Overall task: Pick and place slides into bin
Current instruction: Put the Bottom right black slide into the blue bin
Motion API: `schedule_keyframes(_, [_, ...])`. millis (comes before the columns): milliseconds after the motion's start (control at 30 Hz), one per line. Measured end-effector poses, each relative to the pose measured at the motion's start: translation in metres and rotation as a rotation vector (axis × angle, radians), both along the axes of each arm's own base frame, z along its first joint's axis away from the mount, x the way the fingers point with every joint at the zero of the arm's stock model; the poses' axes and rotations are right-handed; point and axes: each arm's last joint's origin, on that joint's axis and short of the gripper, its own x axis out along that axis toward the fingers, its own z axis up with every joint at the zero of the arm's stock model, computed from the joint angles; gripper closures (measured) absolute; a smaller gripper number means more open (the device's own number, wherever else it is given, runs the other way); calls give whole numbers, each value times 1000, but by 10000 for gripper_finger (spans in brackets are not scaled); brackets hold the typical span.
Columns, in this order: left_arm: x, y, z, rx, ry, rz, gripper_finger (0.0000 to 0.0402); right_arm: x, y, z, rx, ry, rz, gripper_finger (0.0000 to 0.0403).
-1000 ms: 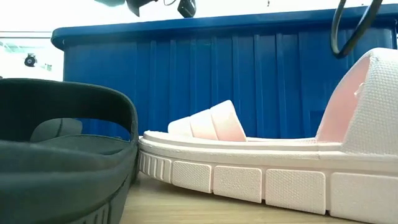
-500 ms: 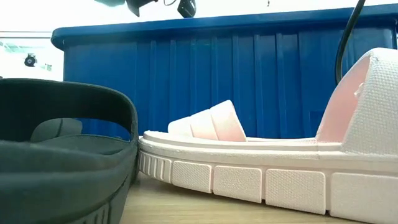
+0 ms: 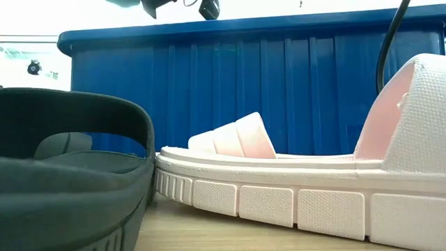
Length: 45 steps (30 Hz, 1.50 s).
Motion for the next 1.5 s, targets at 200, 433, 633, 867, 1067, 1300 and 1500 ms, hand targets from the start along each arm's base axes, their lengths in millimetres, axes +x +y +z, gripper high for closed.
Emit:
schedule_keyframes(200, [0,0,0,0,0,0,223,0,0,1,4,0,5,203])
schedule_keyframes(433, [0,0,0,0,0,0,223,0,0,1,12,2,22,237])
schedule_keyframes(633, [0,0,0,0,0,0,223,0,0,2,17,2,22,278])
schedule_keyframes(867, [0,0,0,0,0,1,223,0,0,3,20,1,23,331])
schedule_keyframes(1067, [0,0,0,0,0,1,223,0,0,4,25,2,35,376])
schedule_keyframes(1300, [0,0,0,0,0,1,223,-2,-2,10,35,-5,37,392])
schedule_keyframes(1500, [0,0,0,0,0,1,223,-4,-5,21,53,-27,33,391])
